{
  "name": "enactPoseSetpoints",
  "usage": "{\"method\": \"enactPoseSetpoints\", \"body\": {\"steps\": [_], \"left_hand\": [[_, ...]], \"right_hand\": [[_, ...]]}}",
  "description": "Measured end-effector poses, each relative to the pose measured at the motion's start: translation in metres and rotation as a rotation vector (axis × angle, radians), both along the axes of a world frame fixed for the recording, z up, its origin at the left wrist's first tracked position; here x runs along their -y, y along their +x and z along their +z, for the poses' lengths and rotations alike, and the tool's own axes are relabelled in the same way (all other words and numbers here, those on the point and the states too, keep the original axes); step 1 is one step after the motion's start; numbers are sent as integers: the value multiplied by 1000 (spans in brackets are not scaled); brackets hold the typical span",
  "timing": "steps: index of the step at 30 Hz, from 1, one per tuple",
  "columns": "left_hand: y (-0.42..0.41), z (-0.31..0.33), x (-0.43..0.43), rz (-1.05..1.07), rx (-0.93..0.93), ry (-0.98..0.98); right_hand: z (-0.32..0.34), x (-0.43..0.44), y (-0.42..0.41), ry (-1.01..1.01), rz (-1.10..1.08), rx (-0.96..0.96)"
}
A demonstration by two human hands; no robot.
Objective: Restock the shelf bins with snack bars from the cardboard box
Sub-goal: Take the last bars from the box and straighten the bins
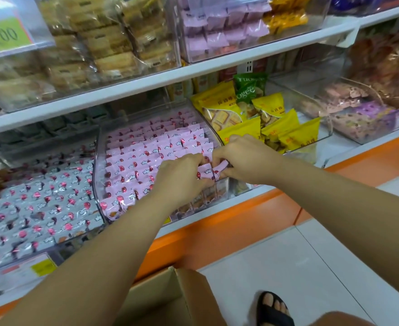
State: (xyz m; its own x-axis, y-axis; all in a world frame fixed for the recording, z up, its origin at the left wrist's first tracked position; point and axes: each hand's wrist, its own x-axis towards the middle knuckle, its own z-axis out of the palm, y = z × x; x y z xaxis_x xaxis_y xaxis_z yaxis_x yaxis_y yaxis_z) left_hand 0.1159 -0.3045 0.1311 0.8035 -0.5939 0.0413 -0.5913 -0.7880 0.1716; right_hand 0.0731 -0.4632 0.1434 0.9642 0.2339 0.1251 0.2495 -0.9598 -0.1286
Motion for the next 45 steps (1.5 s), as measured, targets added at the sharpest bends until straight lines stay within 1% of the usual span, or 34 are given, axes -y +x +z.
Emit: {"method": "enactPoseSetpoints", "body": {"steps": [2, 3, 4, 5, 6, 8, 10, 11, 12, 15, 17, 20, 22, 24, 27, 29, 30, 32, 34, 36, 38, 40, 42, 44, 45], "left_hand": [[4, -2, 0, 0, -23, -14], [6, -5, -1, -8, -9, -31], [6, -9, -3, -23, 26, -40], [5, -13, -5, -47, 75, -46], [3, -17, -8, -77, 131, -58], [-2, -25, -14, -136, 286, -115], [-8, -33, -20, -170, 432, -139], [-11, -37, -23, -185, 470, -100], [-13, -41, -25, -200, 482, -36], [-12, -49, -29, -215, 442, 148], [-9, -46, -29, -219, 402, 208], [-12, -40, -29, -219, 277, 267], [-17, -41, -32, -220, 244, 269], [-20, -40, -34, -232, 265, 326], [-17, -31, -30, -221, 181, 426], [-15, -22, -27, -224, 75, 387], [-16, -16, -27, -229, 13, 309], [-19, -6, -33, -230, -66, 59], [-23, 5, -46, -195, -60, -152], [-22, 13, -64, -112, 8, -246], [-17, 14, -84, -18, 87, -245], [-14, 10, -100, 20, 118, -186], [-11, 3, -111, 9, 106, -74], [-7, -6, -116, -5, 95, 19], [-4, -9, -116, -4, 94, 33]], "right_hand": [[-3, 0, 4, -72, -14, -10], [-6, 1, 6, -103, -21, 11], [-11, 0, 4, -140, -10, 72], [-18, 1, 2, -174, 6, 175], [-25, 2, -1, -163, 9, 276], [-38, 5, -10, -67, 5, 450], [-50, 7, -19, -41, 4, 510], [-53, 6, -21, -50, 5, 507], [-56, 5, -22, -71, 4, 462], [-59, 0, -22, -195, -41, 289], [-60, -2, -21, -227, -56, 233], [-57, -6, -22, -173, -65, 239], [-53, -9, -24, -139, -80, 233], [-49, -11, -25, -175, -80, 234], [-54, -11, -30, -285, -94, 217], [-57, -12, -36, -317, -109, 152], [-56, -14, -38, -307, -107, 128], [-39, -18, -37, -273, -104, 67], [-15, -19, -32, -222, -114, 17], [5, -24, -24, -154, -112, 24], [9, -34, -15, -48, -77, 2], [-1, -51, -4, -3, -15, -106], [-19, -66, 6, -28, -19, -208], [-32, -73, 11, -82, -62, -220], [-36, -73, 13, -112, -68, -205]]}}
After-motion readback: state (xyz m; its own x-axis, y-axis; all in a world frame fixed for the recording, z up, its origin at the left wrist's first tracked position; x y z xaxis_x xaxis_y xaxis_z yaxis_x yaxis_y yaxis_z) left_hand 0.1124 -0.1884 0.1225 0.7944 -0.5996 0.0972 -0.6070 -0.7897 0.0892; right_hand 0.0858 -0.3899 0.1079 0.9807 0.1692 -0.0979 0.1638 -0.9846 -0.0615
